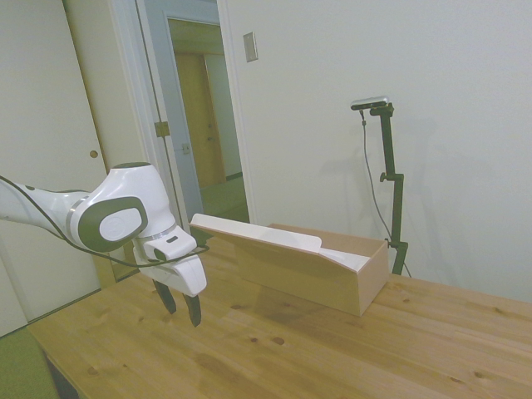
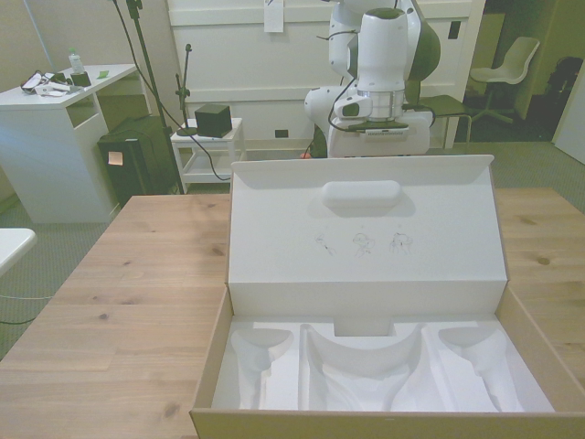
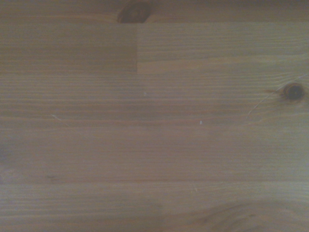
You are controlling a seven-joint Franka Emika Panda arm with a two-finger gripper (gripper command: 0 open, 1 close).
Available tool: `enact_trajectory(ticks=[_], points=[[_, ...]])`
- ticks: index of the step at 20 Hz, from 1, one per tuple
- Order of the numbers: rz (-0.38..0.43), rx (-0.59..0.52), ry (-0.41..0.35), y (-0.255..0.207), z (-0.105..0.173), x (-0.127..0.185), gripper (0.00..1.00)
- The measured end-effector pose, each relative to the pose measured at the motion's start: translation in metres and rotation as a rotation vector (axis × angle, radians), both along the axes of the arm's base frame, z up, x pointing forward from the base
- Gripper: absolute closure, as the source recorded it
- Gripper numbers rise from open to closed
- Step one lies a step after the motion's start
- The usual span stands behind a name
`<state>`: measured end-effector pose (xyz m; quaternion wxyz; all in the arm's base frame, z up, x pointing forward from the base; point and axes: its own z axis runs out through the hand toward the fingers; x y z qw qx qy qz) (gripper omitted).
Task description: Close the box
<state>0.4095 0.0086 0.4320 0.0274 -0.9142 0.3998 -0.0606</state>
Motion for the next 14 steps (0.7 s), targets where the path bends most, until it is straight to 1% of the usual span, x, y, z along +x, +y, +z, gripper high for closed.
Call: enact_trajectory(ticks=[4,11,12,14], points=[[0.014,0.01,-0.006,-0.002,0.003,0.001,0.0],[0.03,0.003,-0.105,-0.004,0.045,0.005,0.0],[0.035,0.001,-0.129,-0.004,0.052,0.01,0.0],[0.055,-0.005,-0.19,0.005,0.077,0.039,0.0]])
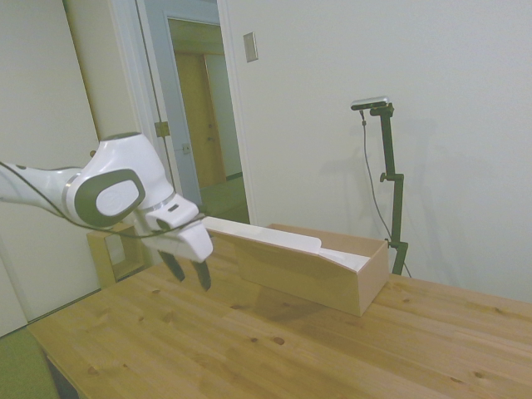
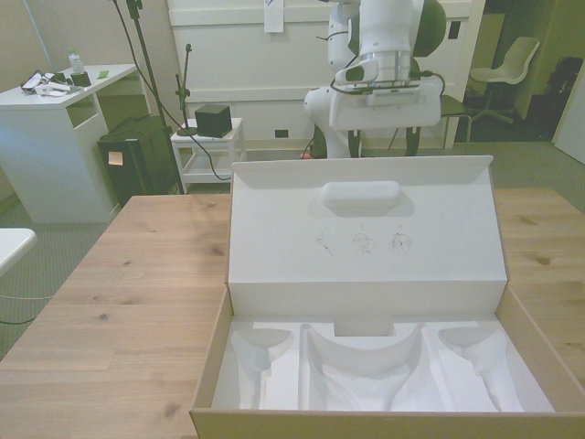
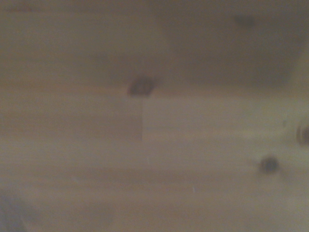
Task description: Close the box
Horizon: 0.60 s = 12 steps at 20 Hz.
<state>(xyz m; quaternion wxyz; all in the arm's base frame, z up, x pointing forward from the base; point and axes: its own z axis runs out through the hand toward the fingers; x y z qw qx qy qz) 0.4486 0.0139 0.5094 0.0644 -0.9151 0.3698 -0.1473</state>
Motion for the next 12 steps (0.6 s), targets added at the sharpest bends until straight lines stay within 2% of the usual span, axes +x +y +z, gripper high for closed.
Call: enact_trajectory(ticks=[5,12], points=[[0.031,-0.018,-0.047,0.007,0.032,0.08,0.0],[0.001,-0.039,-0.101,-0.02,0.075,0.133,0.0]])
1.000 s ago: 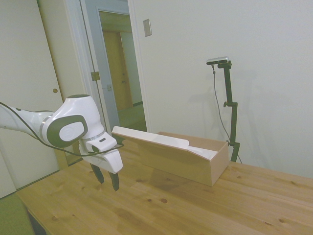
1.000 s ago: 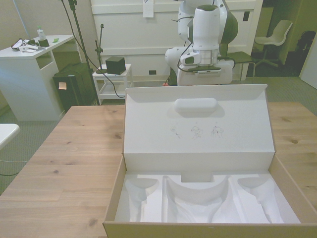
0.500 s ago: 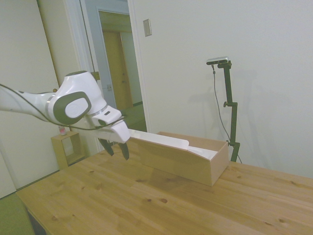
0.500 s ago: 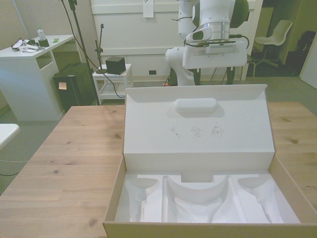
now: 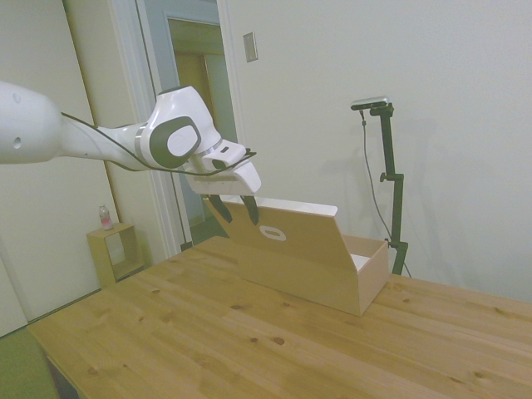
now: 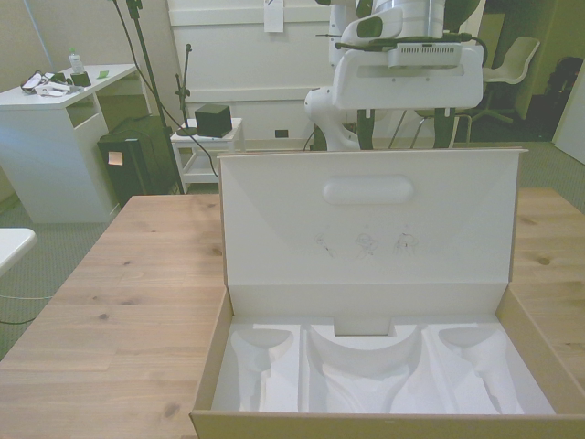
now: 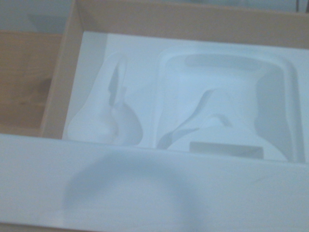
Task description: Close the box
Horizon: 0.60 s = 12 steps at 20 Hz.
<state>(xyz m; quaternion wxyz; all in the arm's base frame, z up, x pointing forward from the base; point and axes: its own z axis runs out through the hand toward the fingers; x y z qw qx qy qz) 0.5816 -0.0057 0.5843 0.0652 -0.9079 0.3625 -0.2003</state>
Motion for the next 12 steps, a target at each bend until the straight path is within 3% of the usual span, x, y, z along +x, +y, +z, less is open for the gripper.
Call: enact_trajectory(ticks=[8,12], points=[[-0.053,-0.015,-0.004,-0.052,0.004,0.059,0.0],[-0.056,-0.018,0.004,-0.055,0.004,0.076,0.0]])
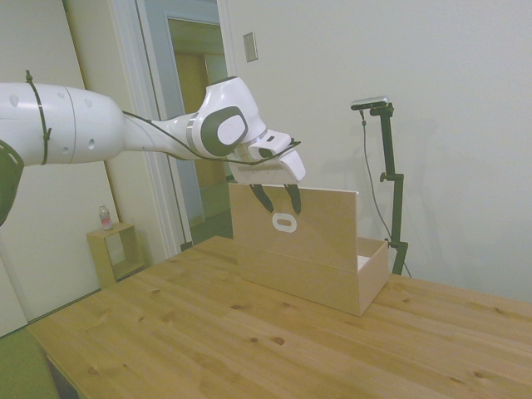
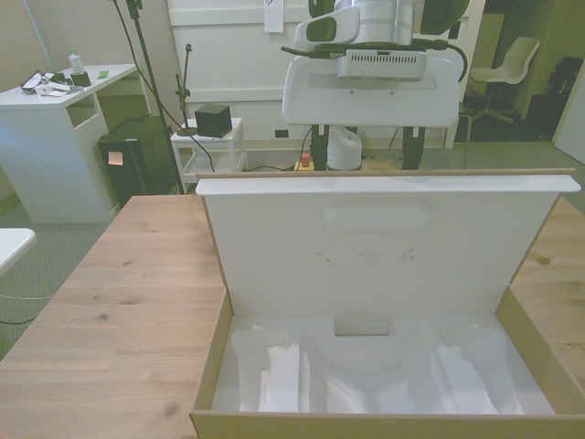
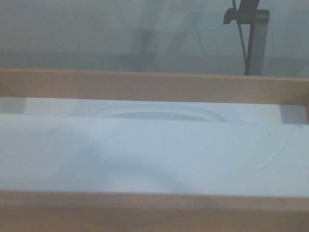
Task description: Close the box
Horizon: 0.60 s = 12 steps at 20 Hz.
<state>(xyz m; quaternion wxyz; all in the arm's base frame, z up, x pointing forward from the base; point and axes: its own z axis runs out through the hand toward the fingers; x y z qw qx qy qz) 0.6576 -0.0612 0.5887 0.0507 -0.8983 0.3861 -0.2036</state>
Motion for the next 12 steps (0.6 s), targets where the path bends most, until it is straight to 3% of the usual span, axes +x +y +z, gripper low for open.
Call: enact_trajectory(ticks=[5,12], points=[[0.045,0.005,0.045,0.033,-0.019,-0.005,0.0],[-0.004,0.075,0.173,0.083,-0.069,-0.078,0.0]])
